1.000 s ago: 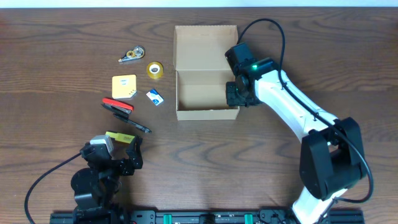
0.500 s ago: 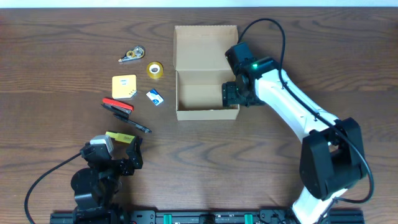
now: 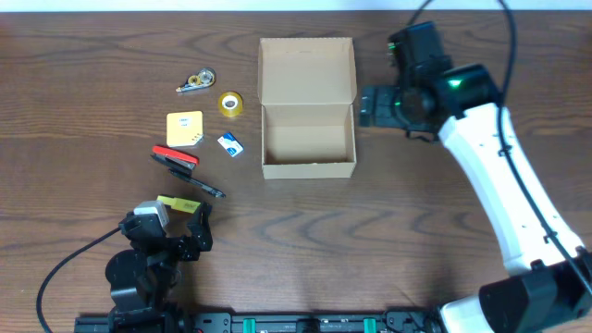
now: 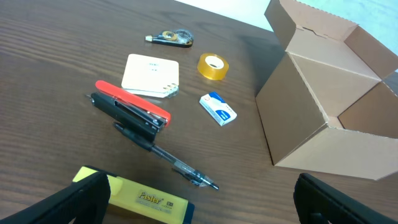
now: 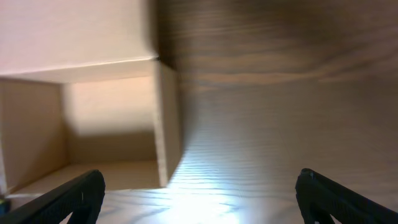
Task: Pack container
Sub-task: 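Release the box and hold the right gripper beside its right wall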
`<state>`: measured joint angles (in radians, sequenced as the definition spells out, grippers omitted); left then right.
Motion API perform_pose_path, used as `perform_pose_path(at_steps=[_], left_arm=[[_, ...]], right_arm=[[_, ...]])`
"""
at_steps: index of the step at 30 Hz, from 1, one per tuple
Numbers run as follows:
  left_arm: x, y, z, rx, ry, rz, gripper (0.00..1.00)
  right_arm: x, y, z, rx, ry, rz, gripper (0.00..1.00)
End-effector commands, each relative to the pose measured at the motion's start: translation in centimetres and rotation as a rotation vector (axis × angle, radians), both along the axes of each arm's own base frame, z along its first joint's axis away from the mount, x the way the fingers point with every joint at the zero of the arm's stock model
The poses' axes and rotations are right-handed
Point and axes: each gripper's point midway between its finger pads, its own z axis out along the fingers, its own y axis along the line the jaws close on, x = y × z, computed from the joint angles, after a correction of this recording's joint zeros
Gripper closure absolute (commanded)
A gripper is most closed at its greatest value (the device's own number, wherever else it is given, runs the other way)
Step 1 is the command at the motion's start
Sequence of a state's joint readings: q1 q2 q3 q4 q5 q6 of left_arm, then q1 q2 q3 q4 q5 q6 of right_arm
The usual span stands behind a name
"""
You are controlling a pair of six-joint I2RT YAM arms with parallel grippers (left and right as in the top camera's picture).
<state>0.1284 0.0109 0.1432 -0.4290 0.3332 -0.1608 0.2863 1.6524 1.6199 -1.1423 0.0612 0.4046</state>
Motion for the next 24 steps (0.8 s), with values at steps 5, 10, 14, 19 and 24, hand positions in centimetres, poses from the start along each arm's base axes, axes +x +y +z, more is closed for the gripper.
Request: perform_pose_path(at_steps=[5,10,14,19,24], left_arm=[[0.0,0.1,-0.7,-0.004,0.012,0.005,0.05],[0.0,0.1,-0.7,-0.004,0.012,0.005,0.05],[0.0,0.1,-0.7,-0.004,0.012,0.005,0.05],[0.0,0.1,-0.7,-0.004,0.012,0.005,0.05],[0.0,0.1,-0.7,-0.004,0.012,0.005,0.05]], right_arm=[[-1.1,-2.0,-5.4,-0.030,0.088,-0.034,0.01],[-1.6,-2.0,-9.5,-0.019,0.105,-0.052,0.01],[-1.8,-2.1,-11.6,-0.017,0.097,-0.052,0.01],[-1.9,-2.1,-13.4,-0.025,0.084,-0.022,0.01],[-1.8,-2.1,-14.3,-0.045,0.078,0.034,0.01]])
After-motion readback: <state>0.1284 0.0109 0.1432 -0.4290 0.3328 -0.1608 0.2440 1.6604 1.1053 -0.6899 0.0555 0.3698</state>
